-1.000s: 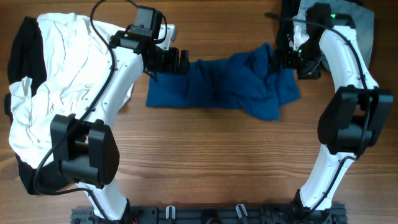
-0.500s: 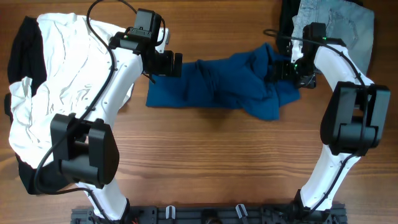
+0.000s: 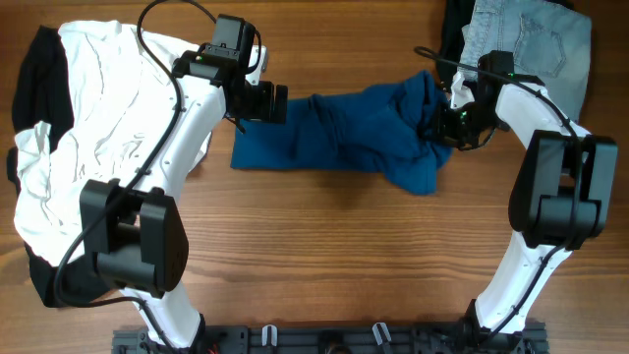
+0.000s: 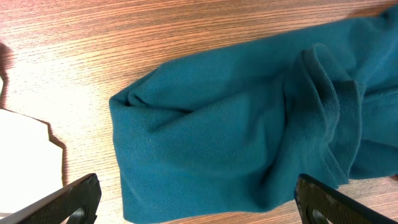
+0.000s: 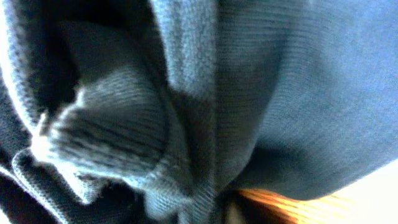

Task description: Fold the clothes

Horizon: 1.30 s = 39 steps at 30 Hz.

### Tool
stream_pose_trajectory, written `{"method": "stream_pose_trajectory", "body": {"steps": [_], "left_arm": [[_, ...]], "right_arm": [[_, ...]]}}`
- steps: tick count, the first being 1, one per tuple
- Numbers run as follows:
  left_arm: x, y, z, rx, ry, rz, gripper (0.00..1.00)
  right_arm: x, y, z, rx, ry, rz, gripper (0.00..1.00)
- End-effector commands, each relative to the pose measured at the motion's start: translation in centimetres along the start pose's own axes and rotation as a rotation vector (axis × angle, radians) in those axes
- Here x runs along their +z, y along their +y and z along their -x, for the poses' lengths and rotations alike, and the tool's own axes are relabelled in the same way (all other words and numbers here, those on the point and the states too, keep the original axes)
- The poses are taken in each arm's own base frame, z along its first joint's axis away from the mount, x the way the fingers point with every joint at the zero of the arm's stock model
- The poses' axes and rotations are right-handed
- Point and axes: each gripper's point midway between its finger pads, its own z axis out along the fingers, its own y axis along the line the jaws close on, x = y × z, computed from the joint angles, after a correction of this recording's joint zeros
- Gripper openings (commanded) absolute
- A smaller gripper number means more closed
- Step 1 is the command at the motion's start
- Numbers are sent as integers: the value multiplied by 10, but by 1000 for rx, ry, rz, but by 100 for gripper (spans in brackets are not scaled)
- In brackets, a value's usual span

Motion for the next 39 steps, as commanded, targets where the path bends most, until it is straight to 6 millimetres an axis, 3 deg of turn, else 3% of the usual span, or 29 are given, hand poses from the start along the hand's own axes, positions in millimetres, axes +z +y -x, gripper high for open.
{"method": "stream_pose_trajectory", "body": {"steps": [1, 4, 9, 14, 18, 22, 24, 30, 36, 37, 39], "left_arm": [[2, 5, -3, -18, 6, 16, 100], [1, 13, -1, -57, -1, 51, 100], [-2, 39, 2, -161, -13, 83, 100], [-8, 85, 1, -285, -14, 117, 100], [-15, 128, -7, -382, -6, 151, 100], [-19, 153, -10, -439, -11, 165, 100], [-20, 155, -11, -444, -12, 166, 100], [-20, 155, -11, -443, -13, 166, 100], [-20, 155, -11, -444, -13, 167, 100], [-20, 155, -10, -444, -13, 166, 100], [-19, 155, -10, -444, -13, 167, 100]], "right_arm": [[8, 0, -6, 33, 27, 53, 4], [-13, -10, 4, 91, -18, 72, 4], [-86, -21, 18, 96, -139, 73, 4], [-129, 6, 18, 22, -192, 66, 4], [-138, 42, 13, -67, -173, 73, 4], [-114, 98, 7, -195, -127, 58, 4], [-100, 118, 5, -228, -122, 15, 4], [-51, 218, -7, -394, -159, 36, 5], [18, 278, -39, -517, -98, 90, 8], [28, 282, -42, -532, -89, 95, 13], [42, 292, -49, -559, -81, 105, 51]]}}
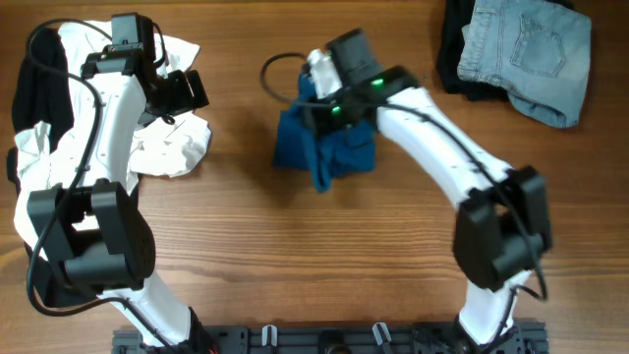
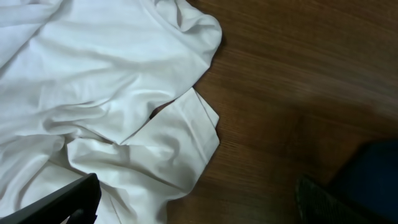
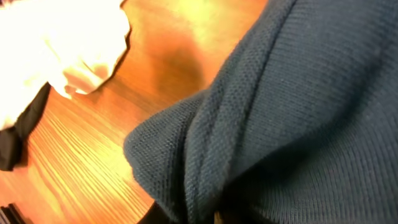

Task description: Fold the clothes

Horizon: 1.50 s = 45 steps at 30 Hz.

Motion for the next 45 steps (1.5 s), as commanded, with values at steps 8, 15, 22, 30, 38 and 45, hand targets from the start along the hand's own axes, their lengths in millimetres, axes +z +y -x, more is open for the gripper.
{"method": "stream_pose_trajectory", "body": {"steps": [8, 15, 22, 30, 38, 45], "left_arm": [[2, 1, 0, -13, -5, 5, 100], [2, 1, 0, -13, -6, 5, 100], [2, 2, 1, -9, -8, 10, 100], [0, 39, 16, -76, -53, 70, 100], [-4, 82, 25, -199, -74, 92, 100], [-5, 89, 26, -216, -77, 90, 100]], "right_arm": [[-28, 23, 26, -38, -45, 34, 69], [-68, -26, 2, 123, 77, -185, 89], [-23, -13, -24, 79, 158, -136, 50], [59, -15, -63, -33, 275, -99, 18], [58, 49, -38, -211, 182, 101, 35], [35, 48, 18, -237, 28, 96, 46]]}}
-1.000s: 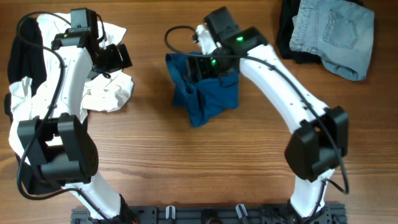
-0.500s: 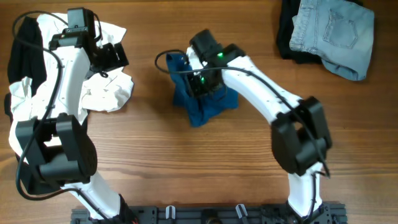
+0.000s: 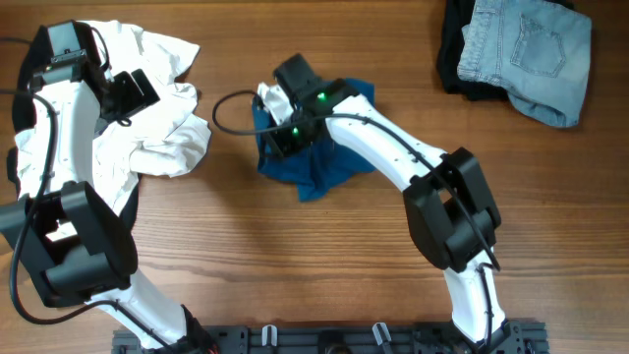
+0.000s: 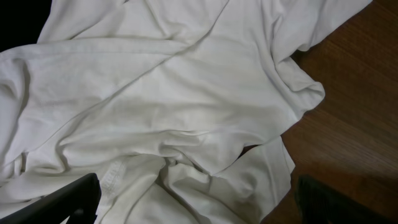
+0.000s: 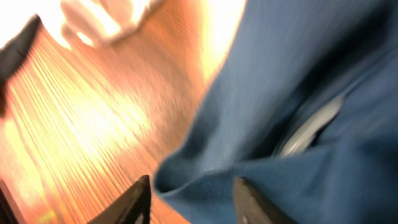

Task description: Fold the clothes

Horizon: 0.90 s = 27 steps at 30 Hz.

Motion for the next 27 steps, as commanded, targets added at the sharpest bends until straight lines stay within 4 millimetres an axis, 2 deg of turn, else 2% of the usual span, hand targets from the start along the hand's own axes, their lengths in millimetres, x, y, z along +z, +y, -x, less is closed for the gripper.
{"method": "stream_pose_trajectory", "body": {"steps": [1, 4, 10, 13, 14, 19, 23, 27], "left_arm": [[1, 1, -1, -21, 1, 3, 100], [1, 1, -1, -21, 1, 3, 100], [1, 0, -1, -21, 3, -5, 100], [1, -3, -2, -21, 7, -20, 100], [1, -3, -2, -21, 8, -20, 100], [1, -3, -2, -21, 8, -20, 100], [1, -3, -3, -21, 9, -20, 100], [1, -5, -5, -20, 19, -32, 100]], "right_arm": [[-34, -4, 35, -25, -104, 0, 47], [-47, -28, 40, 6, -121, -65, 58], [-50, -64, 25, 47, -71, -244, 59], [-41, -77, 18, 53, -62, -287, 61], [-27, -89, 19, 56, -70, -301, 62], [2, -119, 32, 87, -138, -316, 62], [13, -139, 40, 124, -189, -318, 62], [10, -147, 41, 124, -199, -323, 66]]}}
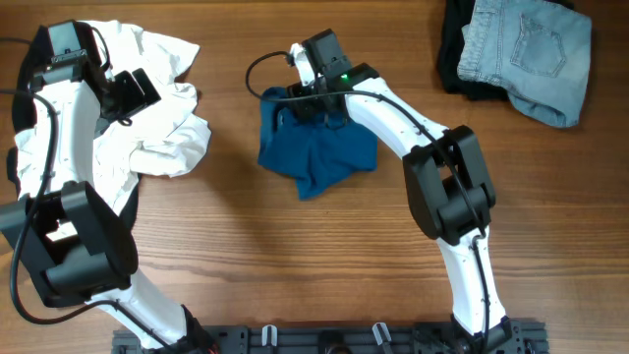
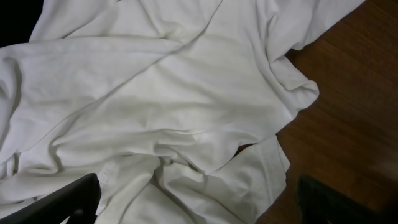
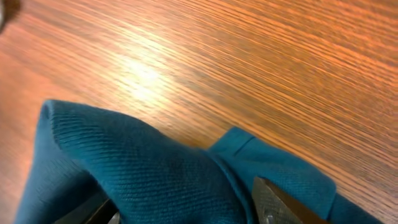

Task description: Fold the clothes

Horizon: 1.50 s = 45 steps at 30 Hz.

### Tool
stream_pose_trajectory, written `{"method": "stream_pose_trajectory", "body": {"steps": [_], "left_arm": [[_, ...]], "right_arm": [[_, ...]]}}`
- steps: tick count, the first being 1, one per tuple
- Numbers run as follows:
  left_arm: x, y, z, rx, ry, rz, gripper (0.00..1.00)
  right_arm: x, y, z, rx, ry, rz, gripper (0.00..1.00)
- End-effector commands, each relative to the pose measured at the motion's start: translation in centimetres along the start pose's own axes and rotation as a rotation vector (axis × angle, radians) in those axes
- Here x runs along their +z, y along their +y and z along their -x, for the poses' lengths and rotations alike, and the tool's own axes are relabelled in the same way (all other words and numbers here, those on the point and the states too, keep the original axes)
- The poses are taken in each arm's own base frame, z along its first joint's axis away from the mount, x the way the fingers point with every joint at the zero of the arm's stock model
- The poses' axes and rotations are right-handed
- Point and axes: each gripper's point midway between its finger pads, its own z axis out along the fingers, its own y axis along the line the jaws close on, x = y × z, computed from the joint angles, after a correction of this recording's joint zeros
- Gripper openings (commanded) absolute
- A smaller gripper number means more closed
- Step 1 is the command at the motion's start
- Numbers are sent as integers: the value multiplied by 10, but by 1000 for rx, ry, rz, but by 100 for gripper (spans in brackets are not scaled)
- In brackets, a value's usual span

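Note:
The blue garment (image 1: 316,152) lies folded into a compact, wrinkled bundle on the wooden table (image 1: 295,265), slightly left of centre. My right gripper (image 1: 316,101) sits at the bundle's far edge. In the right wrist view its fingers stand open on either side of a raised fold of the blue garment (image 3: 155,174). A crumpled white garment (image 1: 157,138) lies at the far left. My left gripper (image 1: 138,90) hovers open above this white garment (image 2: 155,112), touching nothing.
Folded light denim jeans (image 1: 526,49) rest on a dark cloth (image 1: 454,59) at the far right corner. A black garment (image 2: 18,18) lies under the white one at the left edge. Bare wood (image 1: 324,256) spans the near half of the table.
My right gripper has moved from the blue bundle's left part to its far edge, and its fingers are wider apart. The bundle lies a little flatter. My left gripper has barely moved.
The blue garment was spread across the table's middle, my left gripper open at its left end and my right shut on its right end. Then the right end was over at the left, the garment doubled up, and my left gripper was above the white garment. Now the right gripper is open.

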Motion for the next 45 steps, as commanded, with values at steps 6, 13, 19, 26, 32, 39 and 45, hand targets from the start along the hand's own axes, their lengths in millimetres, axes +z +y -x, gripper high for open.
{"method": "stream_pose_trajectory", "body": {"steps": [6, 13, 19, 26, 32, 39, 45], "left_arm": [[1, -3, -5, -17, 18, -23, 100], [1, -3, -5, -17, 18, -23, 100], [1, -3, -5, -17, 18, -23, 100], [1, -3, -6, -17, 25, -21, 100], [1, -3, -6, -18, 25, -21, 100], [1, -2, -8, -17, 31, -19, 100], [1, -2, -10, -18, 40, -17, 100]], "right_arm": [[-40, -15, 37, 41, -69, -4, 84], [-162, -4, 25, 184, 63, 4, 99], [-129, -12, -42, 249, 250, -18, 4], [-82, -51, -105, 454, 295, -81, 4], [-64, -97, -131, 455, 250, -74, 5], [-52, -142, -121, 260, 166, -123, 14], [-88, -134, -68, 211, 119, -103, 67]]}}
